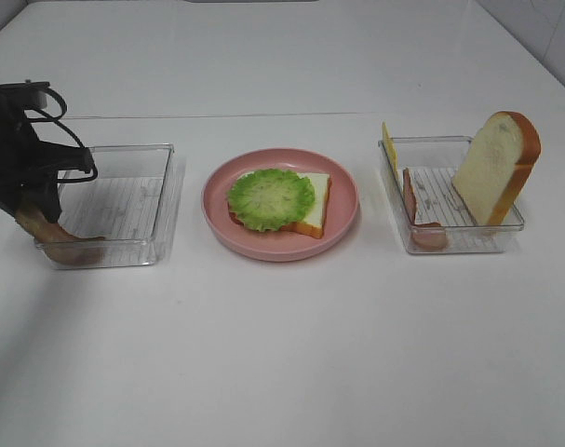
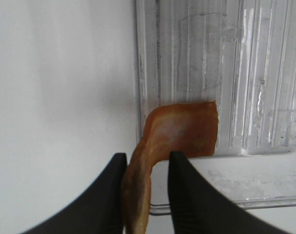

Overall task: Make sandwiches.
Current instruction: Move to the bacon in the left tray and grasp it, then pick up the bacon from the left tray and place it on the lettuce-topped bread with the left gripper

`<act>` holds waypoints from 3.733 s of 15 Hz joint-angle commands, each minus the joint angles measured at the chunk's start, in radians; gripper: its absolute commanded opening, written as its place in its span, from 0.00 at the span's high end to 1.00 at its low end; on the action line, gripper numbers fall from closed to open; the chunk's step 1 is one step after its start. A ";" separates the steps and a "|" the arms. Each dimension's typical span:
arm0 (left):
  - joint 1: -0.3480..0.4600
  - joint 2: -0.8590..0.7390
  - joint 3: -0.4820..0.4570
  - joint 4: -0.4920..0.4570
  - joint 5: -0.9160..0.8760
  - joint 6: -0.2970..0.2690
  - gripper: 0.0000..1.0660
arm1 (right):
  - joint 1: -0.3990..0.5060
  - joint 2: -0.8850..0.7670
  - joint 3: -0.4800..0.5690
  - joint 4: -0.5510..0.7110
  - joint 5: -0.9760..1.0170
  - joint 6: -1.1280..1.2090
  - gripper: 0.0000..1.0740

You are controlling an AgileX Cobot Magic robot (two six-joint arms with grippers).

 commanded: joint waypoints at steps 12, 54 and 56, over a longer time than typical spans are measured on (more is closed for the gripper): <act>-0.004 -0.001 -0.219 -0.384 0.075 0.168 1.00 | -0.006 -0.014 0.003 0.001 -0.011 -0.006 0.28; -0.236 0.383 -0.600 -0.606 0.022 0.235 0.65 | -0.006 -0.014 0.003 0.001 -0.011 -0.006 0.28; -0.236 0.380 -0.600 -0.614 0.026 0.238 0.33 | -0.006 -0.014 0.003 0.001 -0.011 -0.006 0.28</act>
